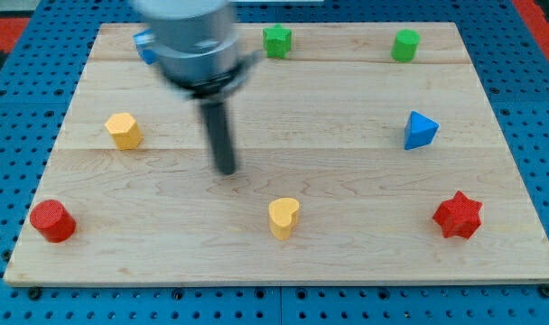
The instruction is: Move the green circle slightly to the left
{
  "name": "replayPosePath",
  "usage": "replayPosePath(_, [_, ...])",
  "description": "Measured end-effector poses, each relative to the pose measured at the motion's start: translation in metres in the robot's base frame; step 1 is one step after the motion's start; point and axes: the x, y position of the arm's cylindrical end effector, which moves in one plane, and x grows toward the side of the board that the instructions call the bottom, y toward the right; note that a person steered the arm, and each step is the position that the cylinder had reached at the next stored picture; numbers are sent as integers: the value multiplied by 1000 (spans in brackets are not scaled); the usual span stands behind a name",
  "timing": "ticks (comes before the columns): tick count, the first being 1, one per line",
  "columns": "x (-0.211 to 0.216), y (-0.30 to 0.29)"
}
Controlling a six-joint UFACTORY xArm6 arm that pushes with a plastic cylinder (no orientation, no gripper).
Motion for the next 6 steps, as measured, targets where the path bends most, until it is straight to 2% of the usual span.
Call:
replayPosePath(2, [-117,179])
replayPosePath(3, [-149,273])
replayPosePath(4, [-192,274])
replayPosePath(5, [-194,200])
replayPosePath(6, [-201,204])
